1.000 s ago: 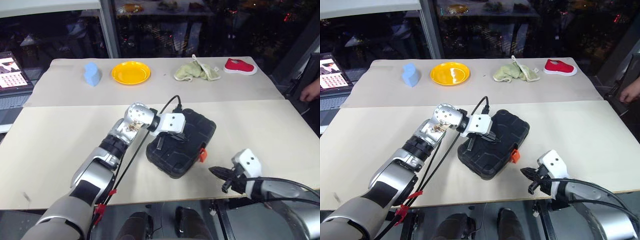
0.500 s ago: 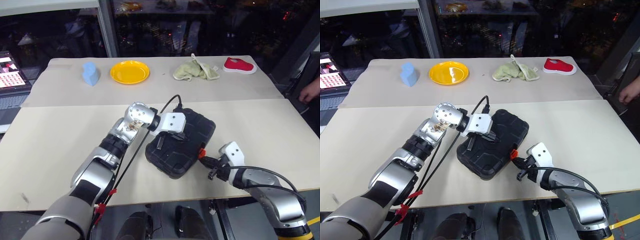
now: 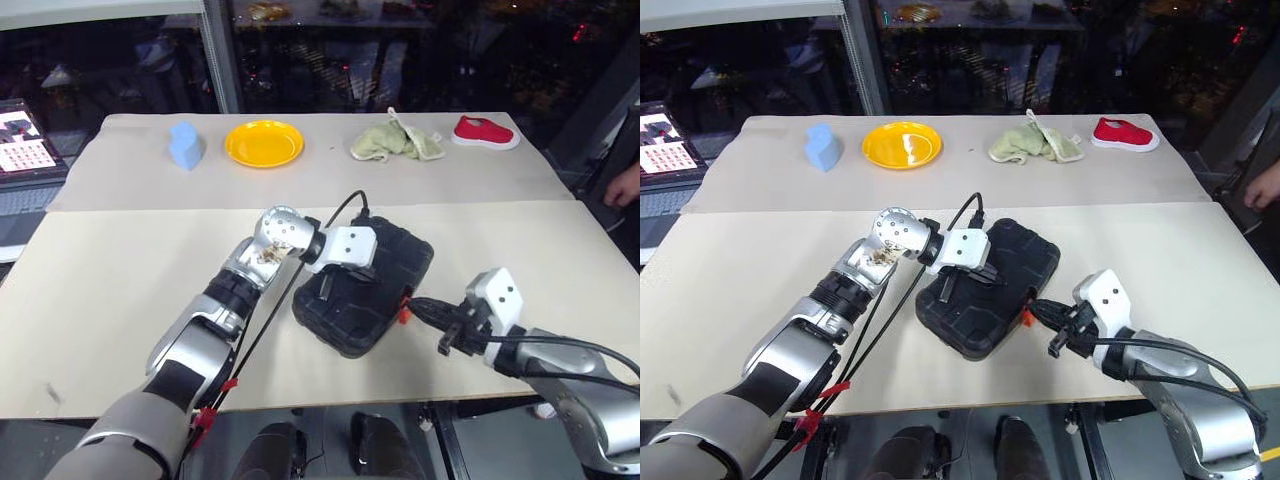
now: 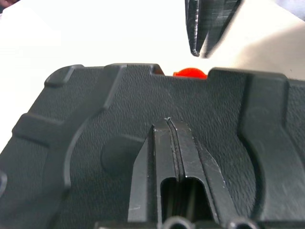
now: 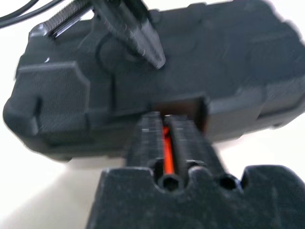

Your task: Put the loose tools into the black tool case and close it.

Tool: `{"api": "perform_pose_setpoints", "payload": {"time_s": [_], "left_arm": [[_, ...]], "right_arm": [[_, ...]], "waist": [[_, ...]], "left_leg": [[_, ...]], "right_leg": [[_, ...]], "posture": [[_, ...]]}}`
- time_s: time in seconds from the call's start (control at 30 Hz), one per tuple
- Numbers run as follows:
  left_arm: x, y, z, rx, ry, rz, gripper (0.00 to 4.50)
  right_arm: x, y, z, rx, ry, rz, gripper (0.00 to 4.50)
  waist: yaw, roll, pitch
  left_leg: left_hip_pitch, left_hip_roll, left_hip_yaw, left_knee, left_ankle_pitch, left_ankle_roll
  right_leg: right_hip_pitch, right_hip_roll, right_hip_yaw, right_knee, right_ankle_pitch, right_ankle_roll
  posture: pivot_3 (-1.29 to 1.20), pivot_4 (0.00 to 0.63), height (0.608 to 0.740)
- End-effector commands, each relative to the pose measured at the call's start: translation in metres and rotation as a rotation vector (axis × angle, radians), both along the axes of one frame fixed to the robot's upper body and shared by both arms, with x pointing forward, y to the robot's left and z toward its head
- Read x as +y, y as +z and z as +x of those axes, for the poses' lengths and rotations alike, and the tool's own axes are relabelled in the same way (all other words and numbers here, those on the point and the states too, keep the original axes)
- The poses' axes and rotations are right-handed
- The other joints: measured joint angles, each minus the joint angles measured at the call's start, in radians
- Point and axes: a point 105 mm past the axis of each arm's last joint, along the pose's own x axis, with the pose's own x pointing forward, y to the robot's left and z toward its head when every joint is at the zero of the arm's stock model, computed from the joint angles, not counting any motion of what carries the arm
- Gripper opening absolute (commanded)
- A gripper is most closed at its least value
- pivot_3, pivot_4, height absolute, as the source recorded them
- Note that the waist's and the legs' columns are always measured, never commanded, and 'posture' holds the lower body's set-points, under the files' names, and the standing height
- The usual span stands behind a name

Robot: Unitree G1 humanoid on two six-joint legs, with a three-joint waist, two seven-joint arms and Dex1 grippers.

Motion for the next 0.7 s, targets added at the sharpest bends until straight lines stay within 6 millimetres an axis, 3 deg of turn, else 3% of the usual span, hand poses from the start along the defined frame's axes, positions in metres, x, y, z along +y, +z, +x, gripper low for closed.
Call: {"api": "perform_pose_setpoints", "payload": {"time_s": [0.03, 0.07, 0.7], "left_arm": [[0.008, -0.021, 0.000, 0.037, 0.022, 0.090, 0.00], [0.008, -0.020, 0.000, 0.037, 0.021, 0.090, 0.00], [0.017, -0.017, 0.002, 0.025, 0.027, 0.114, 0.00]], "right_arm": [[0.001, 0.002, -0.003, -0.016, 0.033, -0.025, 2.09], [0.002, 0.000, -0.004, -0.008, 0.041, -0.030, 2.47], [-0.001, -0.018, 0.023, -0.031, 0.124, -0.062, 2.47]], "waist": [[0.000, 0.000, 0.000], [-0.001, 0.000, 0.000], [-0.003, 0.000, 0.000]], "left_leg": [[0.000, 0.000, 0.000, 0.000, 0.000, 0.000], [0.000, 0.000, 0.000, 0.000, 0.000, 0.000], [0.000, 0.000, 0.000, 0.000, 0.000, 0.000]], "right_leg": [[0.000, -0.001, 0.000, 0.000, 0.000, 0.000], [0.000, -0.001, 0.000, -0.001, 0.000, 0.000], [0.000, 0.000, -0.001, 0.000, -0.001, 0.001]], "posture": [[0.00, 0.150, 0.740], [0.00, 0.150, 0.740], [0.00, 0.150, 0.740]]}}
